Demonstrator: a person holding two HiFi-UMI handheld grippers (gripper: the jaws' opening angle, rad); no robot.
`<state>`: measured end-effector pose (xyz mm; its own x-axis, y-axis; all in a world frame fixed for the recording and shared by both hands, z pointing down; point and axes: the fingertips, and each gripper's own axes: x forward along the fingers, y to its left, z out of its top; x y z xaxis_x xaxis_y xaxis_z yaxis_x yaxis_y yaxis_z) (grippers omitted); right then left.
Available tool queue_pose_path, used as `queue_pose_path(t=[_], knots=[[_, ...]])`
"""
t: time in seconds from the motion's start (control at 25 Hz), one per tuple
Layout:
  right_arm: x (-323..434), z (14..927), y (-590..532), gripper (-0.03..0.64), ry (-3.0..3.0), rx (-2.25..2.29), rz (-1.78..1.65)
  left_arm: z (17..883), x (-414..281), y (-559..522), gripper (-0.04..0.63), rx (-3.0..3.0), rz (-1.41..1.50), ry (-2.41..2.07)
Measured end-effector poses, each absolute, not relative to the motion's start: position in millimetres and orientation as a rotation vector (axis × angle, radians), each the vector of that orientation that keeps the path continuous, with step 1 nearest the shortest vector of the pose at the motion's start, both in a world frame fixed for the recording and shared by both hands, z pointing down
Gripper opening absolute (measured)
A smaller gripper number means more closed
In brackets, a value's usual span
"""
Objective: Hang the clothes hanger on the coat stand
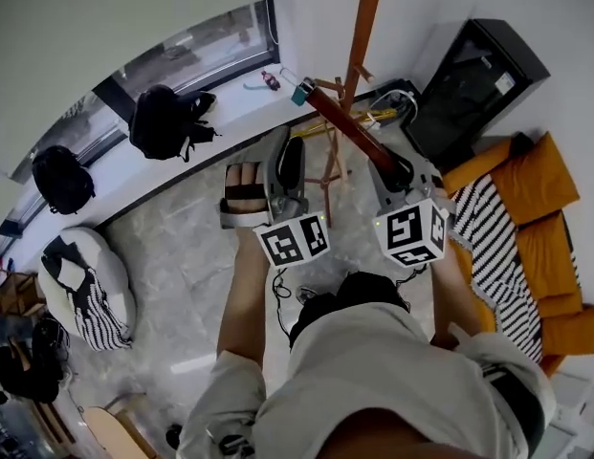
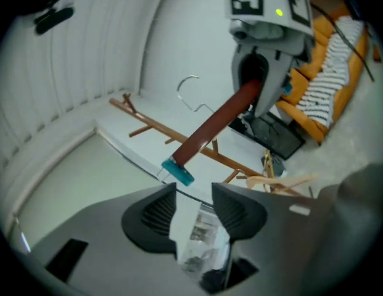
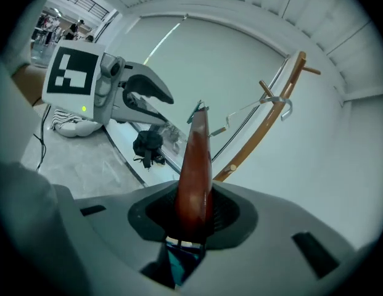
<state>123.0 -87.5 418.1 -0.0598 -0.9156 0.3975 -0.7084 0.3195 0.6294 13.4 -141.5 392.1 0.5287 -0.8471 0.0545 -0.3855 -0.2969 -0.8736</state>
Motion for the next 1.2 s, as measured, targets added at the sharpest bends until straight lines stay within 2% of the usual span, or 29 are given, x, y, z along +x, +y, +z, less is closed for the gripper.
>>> queue_pose_path(t=[0.04,0.12,0.24,0.56,0.76,0.8,0.92,0.96,1.2], knots=[[122,416,-89,0.092,-1.809,1.431,-0.354,391,21,-144,0.203,-1.813,-0.684,0.963],[121,410,-91,0.091,-1.783,1.399,-0.381,387,38,-147,0.286,-1.664,-0.701,0.865],[120,402,-96,0.091,-1.752,1.347,-0.432,374,61,-150,0.305,-1.486,-0.682,0.783],[129,386,-133,0.092,-1.698,1.269,-0.520,352,84,-189,0.305,-1.364,-0.676,0.716],[129,379,-159,0.092,-1.676,1.225,-0.577,350,96,-213,0.300,-1.351,-0.670,0.668],[130,378,-163,0.092,-1.676,1.217,-0.584,350,100,-216,0.276,-1.350,-0.665,0.657],[132,375,-175,0.092,-1.675,1.198,-0.601,346,108,-225,0.143,-1.331,-0.641,0.649],[134,374,-179,0.092,-1.670,1.194,-0.606,344,110,-228,0.130,-1.330,-0.640,0.646],[142,364,-198,0.094,-1.628,1.210,-0.602,339,119,-249,0.126,-1.357,-0.651,0.596]])
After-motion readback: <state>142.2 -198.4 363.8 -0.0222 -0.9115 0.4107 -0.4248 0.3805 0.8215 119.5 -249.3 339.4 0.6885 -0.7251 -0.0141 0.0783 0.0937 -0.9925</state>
